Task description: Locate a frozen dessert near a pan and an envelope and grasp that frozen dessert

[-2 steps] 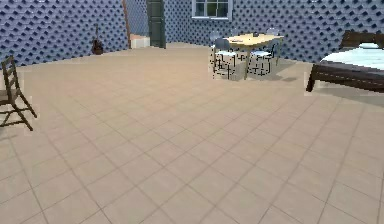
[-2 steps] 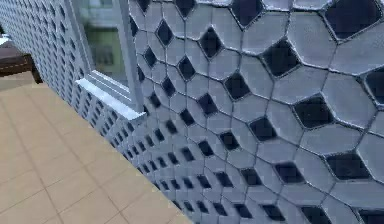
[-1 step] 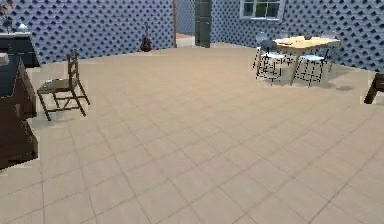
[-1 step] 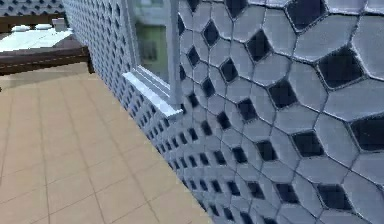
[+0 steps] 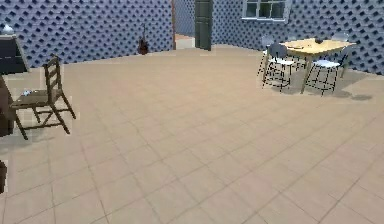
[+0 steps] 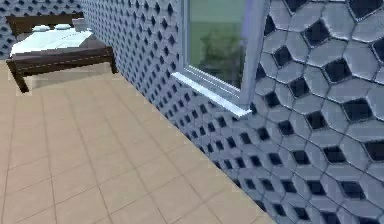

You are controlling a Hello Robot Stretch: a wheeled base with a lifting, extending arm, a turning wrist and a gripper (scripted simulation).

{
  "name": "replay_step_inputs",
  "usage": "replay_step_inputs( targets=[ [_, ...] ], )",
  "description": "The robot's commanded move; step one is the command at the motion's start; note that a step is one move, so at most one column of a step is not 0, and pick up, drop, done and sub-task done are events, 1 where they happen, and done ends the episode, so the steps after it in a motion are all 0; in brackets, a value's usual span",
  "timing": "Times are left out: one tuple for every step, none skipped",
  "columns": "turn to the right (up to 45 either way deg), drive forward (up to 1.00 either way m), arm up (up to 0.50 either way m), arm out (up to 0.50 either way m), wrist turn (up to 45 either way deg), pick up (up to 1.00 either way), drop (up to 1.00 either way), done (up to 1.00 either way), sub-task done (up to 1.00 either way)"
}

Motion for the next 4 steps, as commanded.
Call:
replay_step_inputs(
  targets=[
    [0.0,1.0,0.0,0.0,0.0,0.0,0.0,0.0,0.0],
    [0.0,1.0,0.0,0.0,0.0,0.0,0.0,0.0,0.0],
    [0.0,1.0,0.0,0.0,0.0,0.0,0.0,0.0,0.0],
    [0.0,1.0,0.0,0.0,0.0,0.0,0.0,0.0,0.0]
  ],
)
